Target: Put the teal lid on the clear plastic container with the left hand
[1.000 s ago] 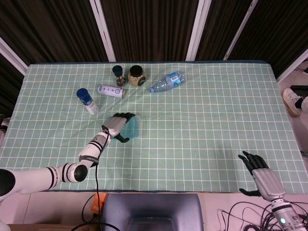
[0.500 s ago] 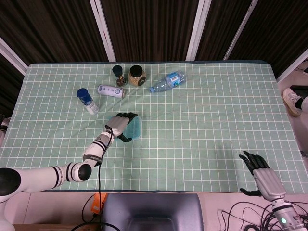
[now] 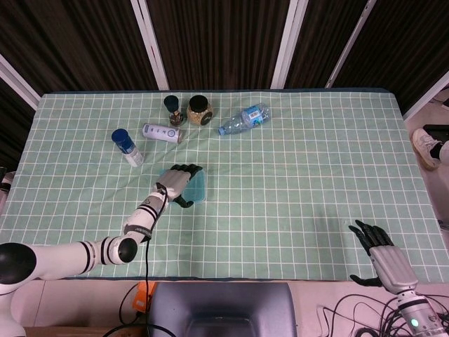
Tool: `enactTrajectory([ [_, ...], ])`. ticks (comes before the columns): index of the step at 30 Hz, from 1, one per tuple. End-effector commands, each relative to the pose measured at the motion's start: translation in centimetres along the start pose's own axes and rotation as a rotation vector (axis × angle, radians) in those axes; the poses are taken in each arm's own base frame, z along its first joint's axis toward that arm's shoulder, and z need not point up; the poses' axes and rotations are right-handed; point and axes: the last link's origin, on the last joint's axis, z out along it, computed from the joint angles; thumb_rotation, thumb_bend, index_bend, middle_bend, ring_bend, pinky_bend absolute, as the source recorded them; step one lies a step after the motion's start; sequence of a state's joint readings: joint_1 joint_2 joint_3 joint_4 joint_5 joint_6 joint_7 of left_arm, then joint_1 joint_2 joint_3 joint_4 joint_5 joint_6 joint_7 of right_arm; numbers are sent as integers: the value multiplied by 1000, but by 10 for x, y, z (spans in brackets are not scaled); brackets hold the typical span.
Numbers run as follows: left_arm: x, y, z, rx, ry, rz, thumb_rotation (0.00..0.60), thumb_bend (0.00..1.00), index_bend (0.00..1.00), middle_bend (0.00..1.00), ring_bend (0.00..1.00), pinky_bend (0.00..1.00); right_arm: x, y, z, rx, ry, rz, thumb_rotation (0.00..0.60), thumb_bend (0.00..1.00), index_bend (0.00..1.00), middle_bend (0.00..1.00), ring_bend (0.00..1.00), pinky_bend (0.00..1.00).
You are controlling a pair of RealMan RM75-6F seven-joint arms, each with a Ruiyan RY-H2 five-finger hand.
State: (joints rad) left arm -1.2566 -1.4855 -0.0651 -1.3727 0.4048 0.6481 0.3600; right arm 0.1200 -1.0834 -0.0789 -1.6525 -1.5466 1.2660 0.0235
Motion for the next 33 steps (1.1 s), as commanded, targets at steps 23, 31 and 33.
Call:
enactTrajectory([
  [23, 4, 11, 3, 4, 7, 38, 600, 291, 0, 85, 684, 721, 2, 1, -3, 2, 7, 6, 600, 293, 0, 0, 0, 0],
  [31, 3, 8, 2, 14, 0, 35, 600, 292, 0, 84, 684, 721, 3, 2, -3, 1, 10, 6, 600, 293, 0, 0, 0, 0],
  [33, 2, 7, 2, 16, -4, 35, 600, 292, 0, 84, 684, 721, 3, 2, -3, 0, 10, 6, 600, 292, 0, 0, 0, 0],
])
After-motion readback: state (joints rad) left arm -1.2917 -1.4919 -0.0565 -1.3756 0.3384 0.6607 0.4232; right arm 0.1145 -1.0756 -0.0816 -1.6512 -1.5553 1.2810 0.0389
